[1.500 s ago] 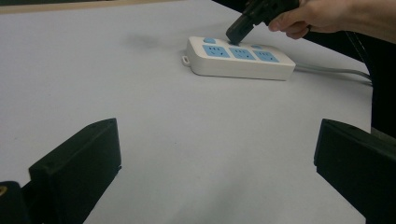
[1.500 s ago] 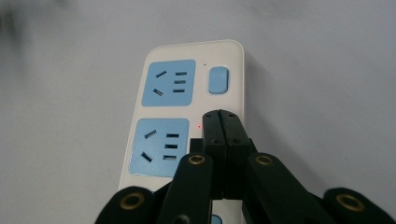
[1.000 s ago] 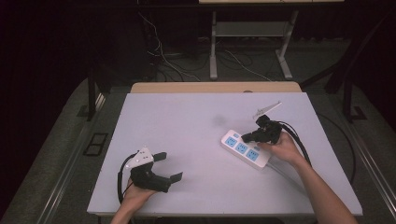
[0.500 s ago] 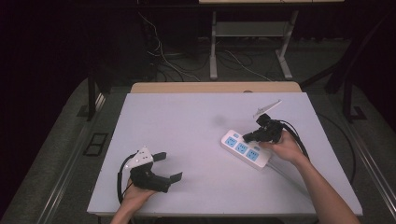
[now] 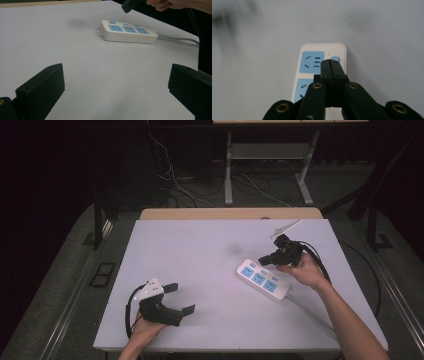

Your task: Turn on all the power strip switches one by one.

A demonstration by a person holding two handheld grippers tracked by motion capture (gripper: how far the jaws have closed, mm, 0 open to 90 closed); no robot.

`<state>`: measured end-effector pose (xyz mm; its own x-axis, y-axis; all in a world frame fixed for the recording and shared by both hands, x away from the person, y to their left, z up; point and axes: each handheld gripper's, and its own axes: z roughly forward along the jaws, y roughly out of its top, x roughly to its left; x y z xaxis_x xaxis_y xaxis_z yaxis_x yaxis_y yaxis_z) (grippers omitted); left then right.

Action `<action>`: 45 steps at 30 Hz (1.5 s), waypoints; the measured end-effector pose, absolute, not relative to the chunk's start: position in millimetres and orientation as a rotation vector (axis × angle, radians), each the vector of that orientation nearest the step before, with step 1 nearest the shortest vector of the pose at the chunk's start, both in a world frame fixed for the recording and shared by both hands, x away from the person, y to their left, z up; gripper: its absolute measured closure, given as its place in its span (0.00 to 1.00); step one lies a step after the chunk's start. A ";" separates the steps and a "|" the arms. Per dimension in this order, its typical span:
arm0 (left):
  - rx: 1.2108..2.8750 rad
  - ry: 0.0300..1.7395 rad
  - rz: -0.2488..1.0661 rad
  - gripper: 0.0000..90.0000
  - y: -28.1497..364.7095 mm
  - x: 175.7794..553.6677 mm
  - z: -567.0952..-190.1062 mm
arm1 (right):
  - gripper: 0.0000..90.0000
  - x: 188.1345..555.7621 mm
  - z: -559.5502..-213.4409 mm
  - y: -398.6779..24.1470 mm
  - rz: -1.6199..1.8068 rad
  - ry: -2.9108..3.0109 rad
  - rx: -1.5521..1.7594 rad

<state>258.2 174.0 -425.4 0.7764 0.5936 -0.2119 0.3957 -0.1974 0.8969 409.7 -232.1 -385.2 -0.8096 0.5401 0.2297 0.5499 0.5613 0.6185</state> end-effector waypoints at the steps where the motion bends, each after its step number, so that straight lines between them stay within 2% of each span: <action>1: 1.821 0.764 0.214 0.00 174.1 258.2 -425.3 | 1.00 410.1 -383.7 -230.9 -1.099 -2.764 -0.965; 21: 1.820 0.762 0.214 0.00 174.8 258.3 -425.1 | 1.00 424.3 -375.8 -211.9 -1.069 -2.805 -0.931; 45: 1.813 0.762 0.220 0.00 176.6 257.6 -424.0 | 1.00 437.6 -404.7 -200.1 -0.956 -2.805 -0.941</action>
<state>257.6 176.6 -424.0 0.7759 0.5945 -0.2110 0.3906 -0.1901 0.9007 437.6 -200.1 -404.7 -0.8165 0.5357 0.2153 0.5557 0.6279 0.5449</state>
